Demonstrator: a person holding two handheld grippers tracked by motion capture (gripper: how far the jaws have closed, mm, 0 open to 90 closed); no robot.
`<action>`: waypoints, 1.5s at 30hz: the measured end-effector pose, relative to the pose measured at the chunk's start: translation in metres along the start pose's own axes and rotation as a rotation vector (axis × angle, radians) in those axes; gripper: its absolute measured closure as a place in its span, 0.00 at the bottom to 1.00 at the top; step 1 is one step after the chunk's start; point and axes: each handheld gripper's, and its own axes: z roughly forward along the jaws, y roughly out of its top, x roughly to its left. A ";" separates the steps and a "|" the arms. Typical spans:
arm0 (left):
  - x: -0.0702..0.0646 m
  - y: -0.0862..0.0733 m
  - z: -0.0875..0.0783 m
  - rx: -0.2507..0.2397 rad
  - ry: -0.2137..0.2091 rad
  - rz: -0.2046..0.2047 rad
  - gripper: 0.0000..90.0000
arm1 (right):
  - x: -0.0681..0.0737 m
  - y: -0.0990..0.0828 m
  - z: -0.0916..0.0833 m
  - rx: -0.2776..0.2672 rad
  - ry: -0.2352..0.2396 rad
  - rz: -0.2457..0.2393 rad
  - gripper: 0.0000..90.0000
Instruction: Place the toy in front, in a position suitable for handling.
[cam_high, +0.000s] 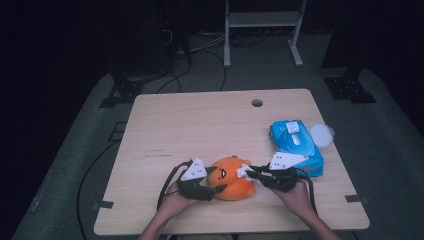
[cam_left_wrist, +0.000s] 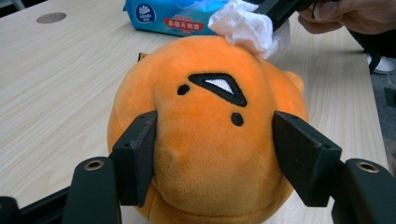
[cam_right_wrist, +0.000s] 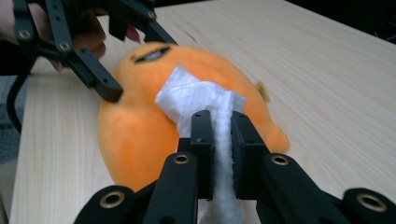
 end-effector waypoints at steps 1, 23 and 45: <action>0.001 0.000 0.000 0.002 0.000 -0.002 0.38 | 0.000 -0.002 -0.002 0.007 -0.006 -0.001 0.89; -0.002 -0.002 -0.001 0.006 -0.008 0.026 0.38 | 0.007 0.024 0.009 -0.045 -0.009 -0.024 0.89; -0.005 0.003 -0.002 0.006 -0.012 0.015 0.37 | 0.016 0.004 -0.007 0.003 0.068 0.004 0.89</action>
